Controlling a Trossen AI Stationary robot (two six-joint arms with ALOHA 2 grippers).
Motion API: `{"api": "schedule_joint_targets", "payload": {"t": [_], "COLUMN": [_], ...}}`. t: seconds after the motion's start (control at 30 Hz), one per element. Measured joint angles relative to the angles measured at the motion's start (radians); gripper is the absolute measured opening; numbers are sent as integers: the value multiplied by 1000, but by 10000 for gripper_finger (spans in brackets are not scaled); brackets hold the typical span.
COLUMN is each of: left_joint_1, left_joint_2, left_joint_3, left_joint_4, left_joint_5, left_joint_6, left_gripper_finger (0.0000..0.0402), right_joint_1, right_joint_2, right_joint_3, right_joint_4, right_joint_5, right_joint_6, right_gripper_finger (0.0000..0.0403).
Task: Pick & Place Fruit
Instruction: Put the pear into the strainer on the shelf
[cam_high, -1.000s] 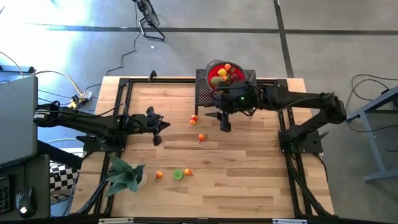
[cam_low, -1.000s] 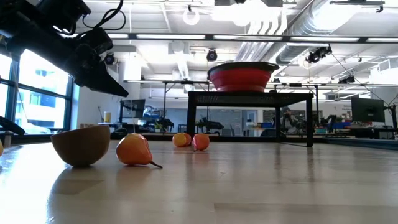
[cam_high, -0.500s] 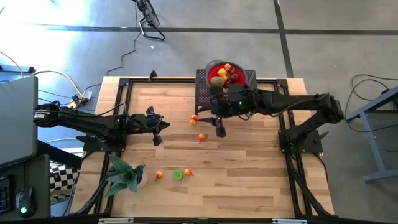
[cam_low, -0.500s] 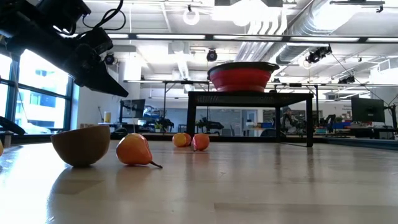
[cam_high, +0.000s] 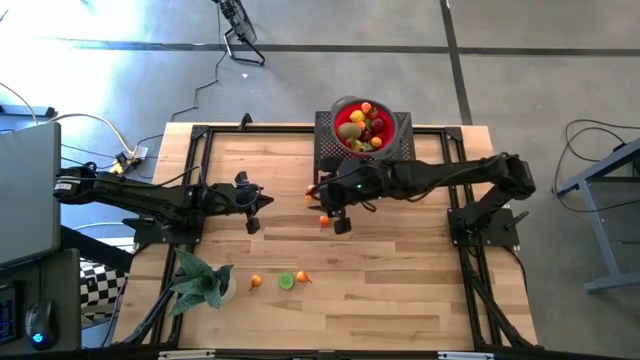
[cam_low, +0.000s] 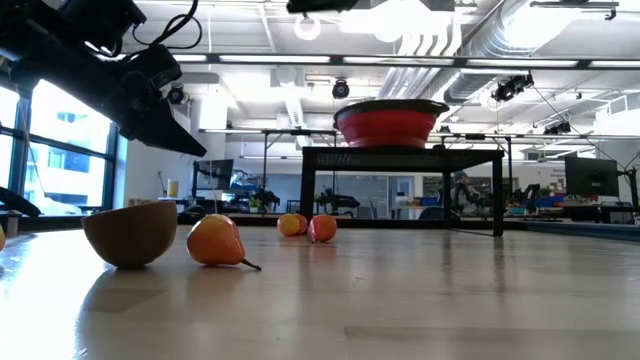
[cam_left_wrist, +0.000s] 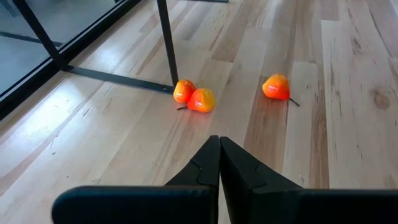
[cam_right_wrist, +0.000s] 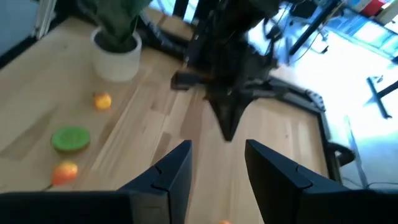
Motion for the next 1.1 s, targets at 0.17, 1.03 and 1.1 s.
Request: {"api": "schedule_joint_targets", "payload": {"t": [0.17,1.03,1.1], "left_joint_1": [0,0,0], "left_joint_2": [0,0,0], "left_joint_3": [0,0,0], "left_joint_4": [0,0,0], "left_joint_5": [0,1,1], "left_joint_6": [0,0,0], "left_gripper_finger": [6,6,6], "right_joint_1": [0,-16,-21], "right_joint_2": [49,325,341], "right_joint_3": [0,2,0], "right_joint_4": [-68,-261,-263], "right_joint_5": [-4,-14,-9], "right_joint_6": [-1,0,4], "right_gripper_finger": [142,266,264]}}
